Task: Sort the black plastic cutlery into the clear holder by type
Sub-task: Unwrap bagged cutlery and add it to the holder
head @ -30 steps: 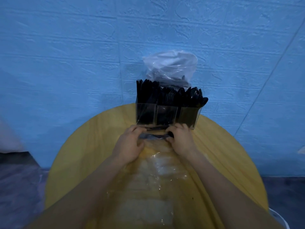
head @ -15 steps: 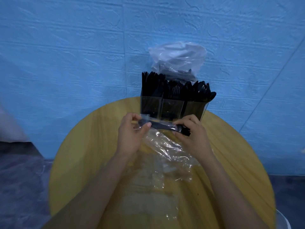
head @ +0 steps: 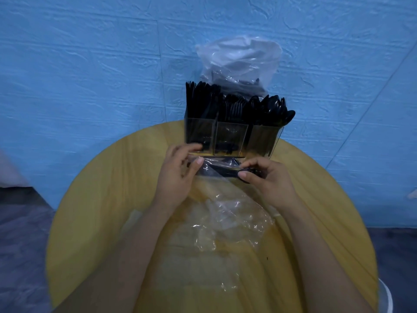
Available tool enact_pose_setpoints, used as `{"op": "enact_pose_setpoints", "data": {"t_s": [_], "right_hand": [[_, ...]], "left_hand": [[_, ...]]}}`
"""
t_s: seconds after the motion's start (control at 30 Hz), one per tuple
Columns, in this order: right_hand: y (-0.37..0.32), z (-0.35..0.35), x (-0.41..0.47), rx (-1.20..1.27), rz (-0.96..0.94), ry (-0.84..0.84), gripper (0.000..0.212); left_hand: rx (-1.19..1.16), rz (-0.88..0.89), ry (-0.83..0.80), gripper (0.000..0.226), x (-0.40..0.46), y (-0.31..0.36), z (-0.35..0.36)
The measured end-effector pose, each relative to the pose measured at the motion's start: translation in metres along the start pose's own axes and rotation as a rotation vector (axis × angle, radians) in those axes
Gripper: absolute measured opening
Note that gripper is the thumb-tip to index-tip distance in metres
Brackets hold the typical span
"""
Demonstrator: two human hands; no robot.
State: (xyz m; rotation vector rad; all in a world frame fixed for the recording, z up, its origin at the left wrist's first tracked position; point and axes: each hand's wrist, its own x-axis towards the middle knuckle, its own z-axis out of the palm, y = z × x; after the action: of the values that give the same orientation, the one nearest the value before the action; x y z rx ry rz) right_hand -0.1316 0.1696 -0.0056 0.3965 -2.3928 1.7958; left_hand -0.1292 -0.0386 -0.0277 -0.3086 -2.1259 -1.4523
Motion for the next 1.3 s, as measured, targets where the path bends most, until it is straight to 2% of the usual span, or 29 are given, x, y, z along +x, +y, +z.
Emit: {"op": "enact_pose_setpoints", "data": {"t_s": [0.13,0.3,0.57,0.7,0.8,0.9,0.97,1.07,1.13,1.23,1.3], "right_hand": [[-0.003,0.000,0.000,0.103,0.017,0.079,0.017],[-0.004,-0.001,0.003,0.166,0.090,0.141,0.008],[-0.003,-0.001,0.005,0.126,0.099,0.135,0.009],[0.000,-0.003,0.005,0.220,0.121,0.184,0.011],[0.001,-0.007,0.007,0.219,0.114,0.211,0.009],[0.001,-0.012,0.008,0.185,0.097,0.253,0.007],[0.003,-0.014,0.007,0.179,0.076,0.294,0.006],[0.002,-0.009,0.007,0.138,0.027,0.294,0.004],[0.001,-0.007,0.007,0.120,-0.004,0.305,0.006],[-0.001,-0.012,0.007,0.172,-0.029,0.402,0.010],[-0.002,-0.015,0.007,0.193,-0.034,0.435,0.010]], "left_hand": [[-0.007,0.073,0.028,0.012,0.003,-0.003,0.000],[-0.258,-0.031,0.066,0.014,0.004,0.003,0.005],[-0.375,-0.108,0.127,0.015,0.001,0.007,0.010],[-0.515,-0.161,0.189,0.019,0.003,0.008,0.004],[-0.392,-0.089,0.140,0.021,0.002,0.009,0.000],[-0.122,-0.017,-0.031,0.024,-0.001,0.009,0.002],[-0.063,-0.045,-0.095,0.027,-0.004,0.009,0.003],[-0.101,-0.127,-0.010,0.024,-0.005,0.011,0.004],[-0.067,-0.135,0.036,0.008,-0.004,0.013,0.005],[0.029,-0.121,0.125,0.033,-0.002,0.004,0.004],[0.080,-0.108,0.158,0.027,-0.002,0.004,0.003]]}}
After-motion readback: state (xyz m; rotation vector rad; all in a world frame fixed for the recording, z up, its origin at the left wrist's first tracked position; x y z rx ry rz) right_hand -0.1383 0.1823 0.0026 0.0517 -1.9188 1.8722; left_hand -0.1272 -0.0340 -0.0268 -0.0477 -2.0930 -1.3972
